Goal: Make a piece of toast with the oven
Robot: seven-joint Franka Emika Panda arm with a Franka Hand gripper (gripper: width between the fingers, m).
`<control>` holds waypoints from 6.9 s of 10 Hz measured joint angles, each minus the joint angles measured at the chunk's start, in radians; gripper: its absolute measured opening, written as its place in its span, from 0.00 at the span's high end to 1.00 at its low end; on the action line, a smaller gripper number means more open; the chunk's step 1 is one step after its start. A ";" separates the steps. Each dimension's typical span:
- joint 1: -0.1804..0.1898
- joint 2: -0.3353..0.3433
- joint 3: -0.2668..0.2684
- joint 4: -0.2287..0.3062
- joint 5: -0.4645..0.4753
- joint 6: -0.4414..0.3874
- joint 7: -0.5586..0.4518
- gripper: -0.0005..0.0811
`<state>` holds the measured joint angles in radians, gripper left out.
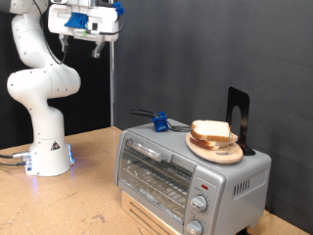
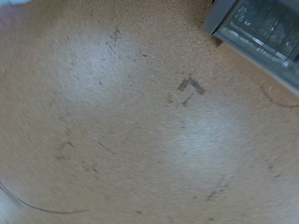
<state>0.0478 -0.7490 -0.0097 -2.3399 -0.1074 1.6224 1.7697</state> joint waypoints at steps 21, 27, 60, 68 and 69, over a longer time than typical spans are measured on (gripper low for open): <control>0.292 0.344 -0.308 0.050 0.389 0.369 -1.172 0.00; 0.291 0.418 -0.288 -0.048 0.373 0.552 -1.146 0.00; 0.123 0.774 -0.382 -0.062 0.243 0.839 -1.194 0.00; 0.084 0.773 -0.407 -0.151 0.261 0.850 -1.362 0.00; 0.086 0.752 -0.398 -0.137 0.384 0.775 -1.509 0.00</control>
<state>0.1340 0.0031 -0.4081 -2.4772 0.2767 2.3976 0.2607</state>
